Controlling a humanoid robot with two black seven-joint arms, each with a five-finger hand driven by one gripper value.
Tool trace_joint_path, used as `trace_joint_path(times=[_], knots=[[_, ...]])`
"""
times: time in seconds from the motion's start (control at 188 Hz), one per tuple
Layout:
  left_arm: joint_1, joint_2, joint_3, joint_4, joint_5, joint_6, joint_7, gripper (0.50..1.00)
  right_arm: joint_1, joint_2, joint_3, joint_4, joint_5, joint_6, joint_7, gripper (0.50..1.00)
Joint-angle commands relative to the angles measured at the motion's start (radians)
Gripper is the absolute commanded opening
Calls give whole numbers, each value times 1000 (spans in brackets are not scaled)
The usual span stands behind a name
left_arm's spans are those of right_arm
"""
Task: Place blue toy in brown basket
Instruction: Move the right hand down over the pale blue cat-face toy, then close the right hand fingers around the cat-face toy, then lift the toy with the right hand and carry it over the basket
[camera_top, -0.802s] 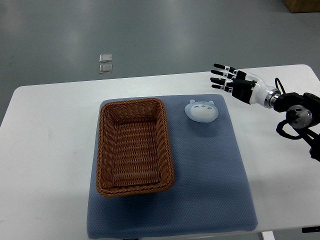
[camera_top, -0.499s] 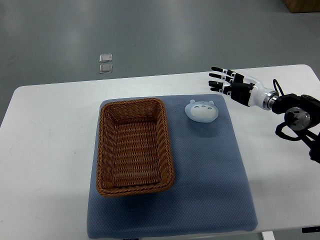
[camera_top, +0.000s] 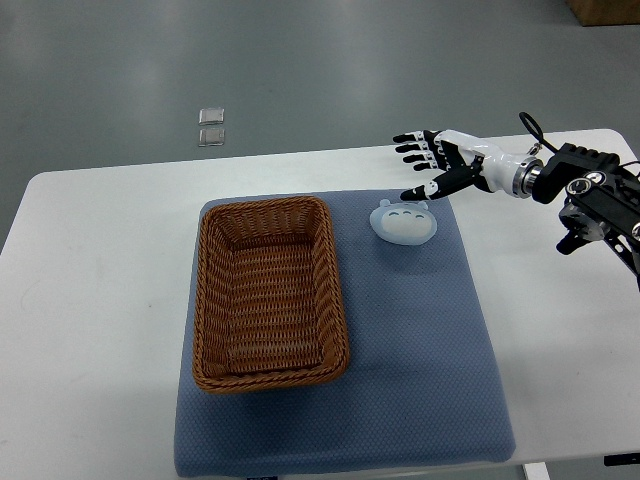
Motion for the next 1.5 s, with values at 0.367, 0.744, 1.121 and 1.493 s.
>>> trace_joint_path(times=[0.367,0.744,1.121,1.493], knots=[[0,0,0,1,0,0,0,1000,165,10,-331,10,-233,-19,26,911],[0,0,1,1,0,0,0,1000,159,47,-389,-84,-267,-90,22,901],[0,0,1,1,0,0,0,1000,142,88,-386,-136,-256,-108,26,607],[0,0,1,1,0,0,0,1000,214,44,-368,-49,-223,-98,211,500]])
